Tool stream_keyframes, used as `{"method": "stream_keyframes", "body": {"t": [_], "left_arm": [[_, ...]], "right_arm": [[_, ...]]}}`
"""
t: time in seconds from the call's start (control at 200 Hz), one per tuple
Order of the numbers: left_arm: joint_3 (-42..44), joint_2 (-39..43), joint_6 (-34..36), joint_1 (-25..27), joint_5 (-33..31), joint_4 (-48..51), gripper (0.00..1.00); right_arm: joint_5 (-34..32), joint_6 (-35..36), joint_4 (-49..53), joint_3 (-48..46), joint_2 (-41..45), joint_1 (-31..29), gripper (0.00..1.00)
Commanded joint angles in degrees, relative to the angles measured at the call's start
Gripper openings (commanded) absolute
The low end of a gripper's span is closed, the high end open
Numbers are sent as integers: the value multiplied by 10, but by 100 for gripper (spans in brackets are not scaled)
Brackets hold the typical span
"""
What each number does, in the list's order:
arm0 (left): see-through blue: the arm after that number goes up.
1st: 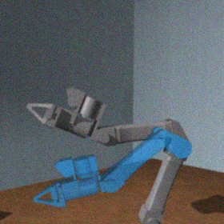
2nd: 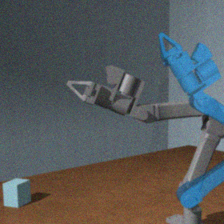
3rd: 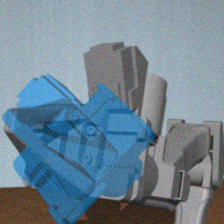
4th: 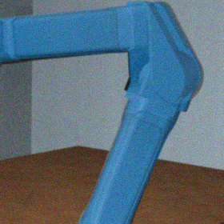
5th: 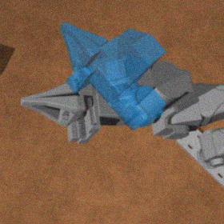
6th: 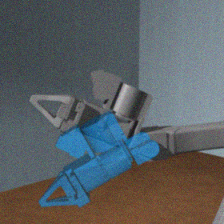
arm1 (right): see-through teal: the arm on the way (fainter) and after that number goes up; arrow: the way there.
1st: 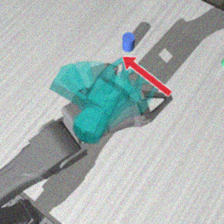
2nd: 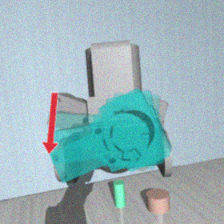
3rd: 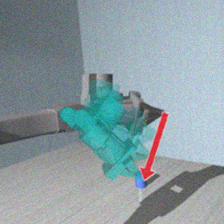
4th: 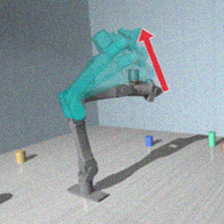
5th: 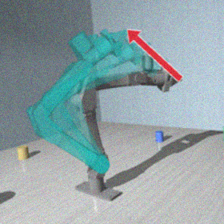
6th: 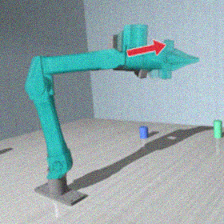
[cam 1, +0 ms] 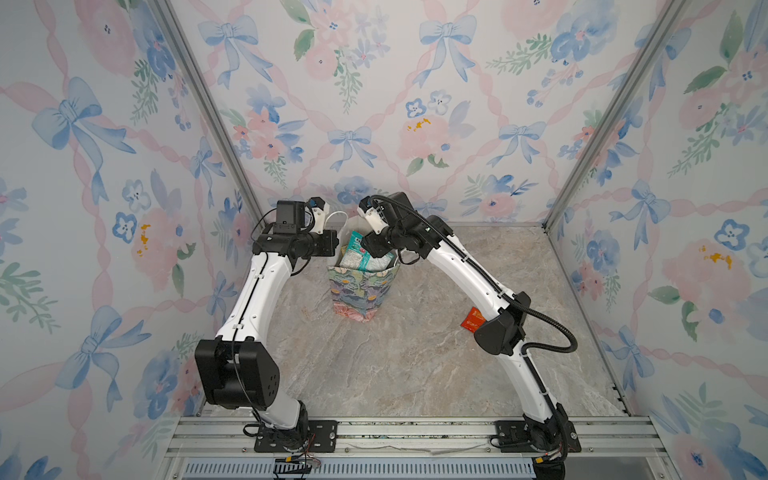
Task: Place the snacks into the paper bag
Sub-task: 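Lower the teal FOX'S bag into the paper bag and open the right gripper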
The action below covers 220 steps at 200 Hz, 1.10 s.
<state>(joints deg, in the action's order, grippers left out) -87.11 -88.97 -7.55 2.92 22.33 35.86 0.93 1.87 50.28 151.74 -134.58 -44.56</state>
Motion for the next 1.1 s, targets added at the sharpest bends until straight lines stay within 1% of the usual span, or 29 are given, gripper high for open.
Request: {"method": "stream_keyframes", "body": {"t": [0.0, 0.14, 0.215, 0.3, 0.365, 0.585, 0.85, 1.095], "left_arm": [[10, 5, 12, -2, 1, 11, 0], [10, 5, 12, -1, 0, 11, 0], [9, 6, 12, -2, 1, 11, 0], [10, 6, 12, -2, 2, 11, 0], [9, 7, 12, -1, 1, 11, 0], [9, 8, 12, -2, 1, 11, 0], [9, 9, 12, -2, 1, 11, 0], [9, 8, 12, -1, 2, 11, 0]], "right_arm": [[-20, 2, -35, -26, 80, -11, 63], [-28, 5, -44, -56, 120, -25, 64], [-28, 6, -33, -56, 123, -33, 60], [-34, 7, -22, -56, 119, -40, 51], [-37, 6, -14, -56, 112, -43, 46], [-35, 0, -2, -54, 83, -44, 38], [-28, -10, 8, -13, 14, -36, 37], [-10, -44, -12, 10, -48, -18, 35]]}}
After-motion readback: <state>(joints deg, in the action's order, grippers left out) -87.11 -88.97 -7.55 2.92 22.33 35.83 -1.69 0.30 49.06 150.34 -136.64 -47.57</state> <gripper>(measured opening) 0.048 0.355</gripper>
